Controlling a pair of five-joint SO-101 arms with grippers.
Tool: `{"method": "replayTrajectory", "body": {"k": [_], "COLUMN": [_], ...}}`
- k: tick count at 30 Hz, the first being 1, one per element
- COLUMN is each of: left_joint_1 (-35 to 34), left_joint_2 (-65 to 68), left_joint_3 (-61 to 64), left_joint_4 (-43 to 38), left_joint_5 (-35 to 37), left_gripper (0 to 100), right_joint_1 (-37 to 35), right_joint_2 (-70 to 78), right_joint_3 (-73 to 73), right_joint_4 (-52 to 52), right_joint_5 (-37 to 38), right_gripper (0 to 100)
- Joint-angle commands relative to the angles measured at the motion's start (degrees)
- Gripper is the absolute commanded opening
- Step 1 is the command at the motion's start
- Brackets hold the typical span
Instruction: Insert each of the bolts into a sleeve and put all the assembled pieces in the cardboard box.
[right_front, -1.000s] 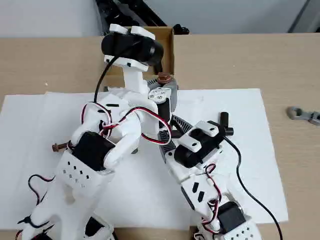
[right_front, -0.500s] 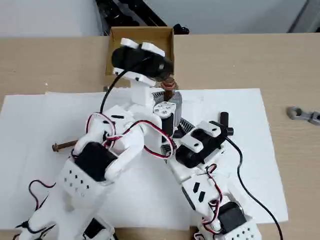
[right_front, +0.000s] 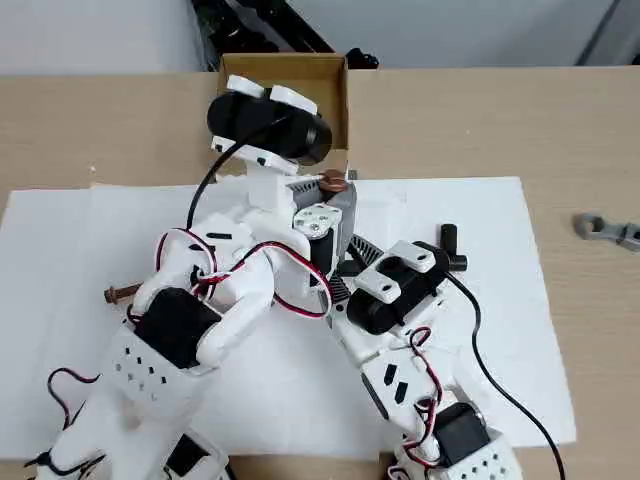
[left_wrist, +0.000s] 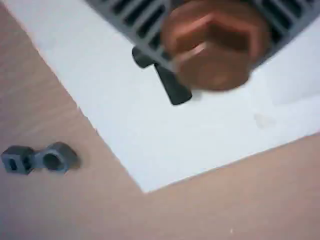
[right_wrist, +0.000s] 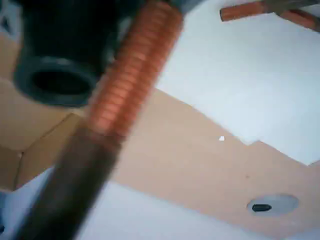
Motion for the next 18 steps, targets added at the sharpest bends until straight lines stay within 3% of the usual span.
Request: {"method": "replayTrajectory", "body": {"k": [1, 9, 13, 18], "left_joint_1": [-0.1, -0.8, -1.2, -9.7], "left_joint_2": [-1.8, -3.6, -4.1, -3.7], "left_joint_3": [-0.4, -0.7, -0.7, -0.5], "left_joint_4": [0.7, -10.7, -11.1, -10.1], "left_joint_5": [-0.1, -0.1, -0.4, -0.3], "left_gripper": [8, 2, 2, 2], "right_joint_1": [0.0, 0.0, 0.0, 4.1], "right_joint_2": [-0.3, -0.3, -0.7, -0.3], "right_joint_3": [-1.1, -1.1, -1.1, -3.6], "right_joint_4": [0.1, 0.7, 3.4, 3.8], "right_joint_5": [0.3, 0.3, 0.3, 0.2], "right_gripper": [0.3, 0.3, 0.3, 0.2]}}
